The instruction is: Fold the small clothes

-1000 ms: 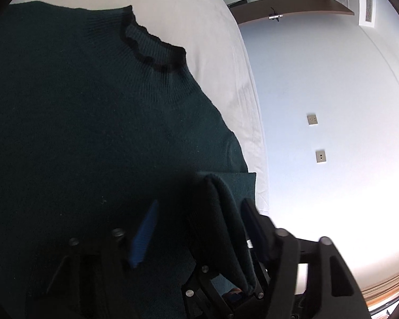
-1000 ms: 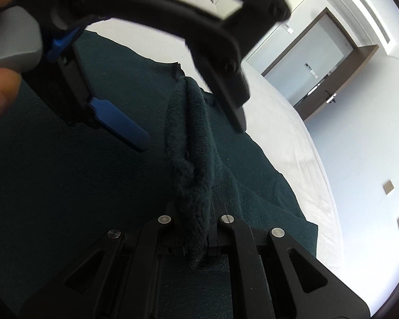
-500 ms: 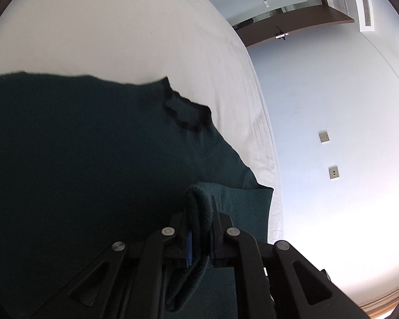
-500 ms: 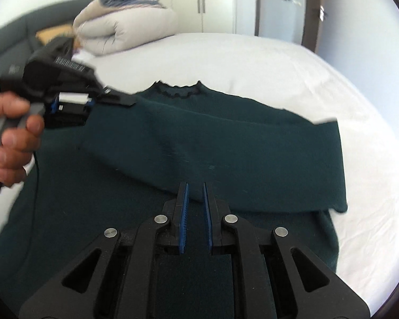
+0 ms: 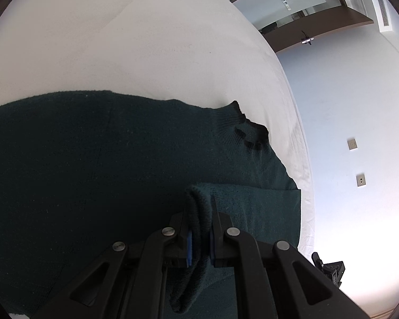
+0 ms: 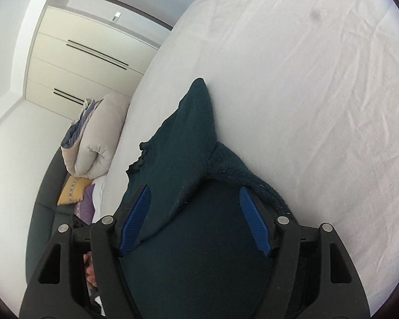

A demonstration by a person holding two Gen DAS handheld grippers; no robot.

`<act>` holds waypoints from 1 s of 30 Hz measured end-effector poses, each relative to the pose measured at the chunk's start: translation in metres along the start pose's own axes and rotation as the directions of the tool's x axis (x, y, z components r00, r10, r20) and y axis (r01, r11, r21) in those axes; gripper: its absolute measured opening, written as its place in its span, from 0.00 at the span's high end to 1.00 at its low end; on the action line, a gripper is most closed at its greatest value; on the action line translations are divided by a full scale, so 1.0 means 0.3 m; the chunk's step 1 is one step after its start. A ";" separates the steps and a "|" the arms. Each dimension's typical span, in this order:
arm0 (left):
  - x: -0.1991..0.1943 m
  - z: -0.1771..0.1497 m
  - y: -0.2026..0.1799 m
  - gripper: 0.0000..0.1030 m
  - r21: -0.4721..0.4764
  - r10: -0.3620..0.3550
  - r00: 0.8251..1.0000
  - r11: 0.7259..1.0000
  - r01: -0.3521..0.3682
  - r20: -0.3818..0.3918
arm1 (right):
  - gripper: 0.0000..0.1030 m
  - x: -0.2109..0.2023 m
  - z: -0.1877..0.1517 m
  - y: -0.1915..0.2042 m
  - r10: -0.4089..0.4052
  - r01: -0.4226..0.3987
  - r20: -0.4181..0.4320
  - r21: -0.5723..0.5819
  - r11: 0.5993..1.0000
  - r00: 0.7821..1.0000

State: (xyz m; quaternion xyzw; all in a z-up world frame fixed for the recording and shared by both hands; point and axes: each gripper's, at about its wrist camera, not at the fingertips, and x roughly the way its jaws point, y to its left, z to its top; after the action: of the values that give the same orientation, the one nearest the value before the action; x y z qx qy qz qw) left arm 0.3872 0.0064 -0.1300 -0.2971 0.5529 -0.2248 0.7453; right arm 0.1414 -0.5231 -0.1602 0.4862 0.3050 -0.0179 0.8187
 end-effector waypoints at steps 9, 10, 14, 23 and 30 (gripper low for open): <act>-0.021 -0.001 0.007 0.92 0.011 0.021 1.000 1.000 -0.021 0.010 | 0.33 -0.115 -0.023 -0.031 0.090 -0.090 0.009 0.163 0.982 0.996; -0.007 -0.005 0.008 0.92 0.009 0.027 1.000 1.000 -0.027 0.006 | 0.32 -0.119 -0.016 -0.016 0.104 -0.105 0.010 0.161 0.981 0.994; -0.002 -0.025 0.041 0.91 -0.016 0.025 1.000 1.000 -0.025 0.011 | 0.32 -0.138 0.048 0.076 0.115 -0.115 0.004 0.066 0.991 0.993; 0.003 -0.034 0.075 0.88 -0.012 0.006 1.000 1.000 -0.006 0.025 | 0.32 0.089 0.221 0.201 0.126 -0.143 -0.235 -0.056 0.988 0.964; 0.004 -0.041 0.083 0.88 0.015 0.010 0.999 1.000 -0.010 0.041 | 0.34 0.306 0.336 0.108 0.089 -0.071 -0.247 0.079 0.994 0.965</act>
State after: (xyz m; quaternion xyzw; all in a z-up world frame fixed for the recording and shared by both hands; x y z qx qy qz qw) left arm 0.3758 0.0212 -0.1507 -0.2934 0.5371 -0.2191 0.7599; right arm 0.2753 -0.5629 -0.1478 0.5245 0.3853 0.0663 0.7564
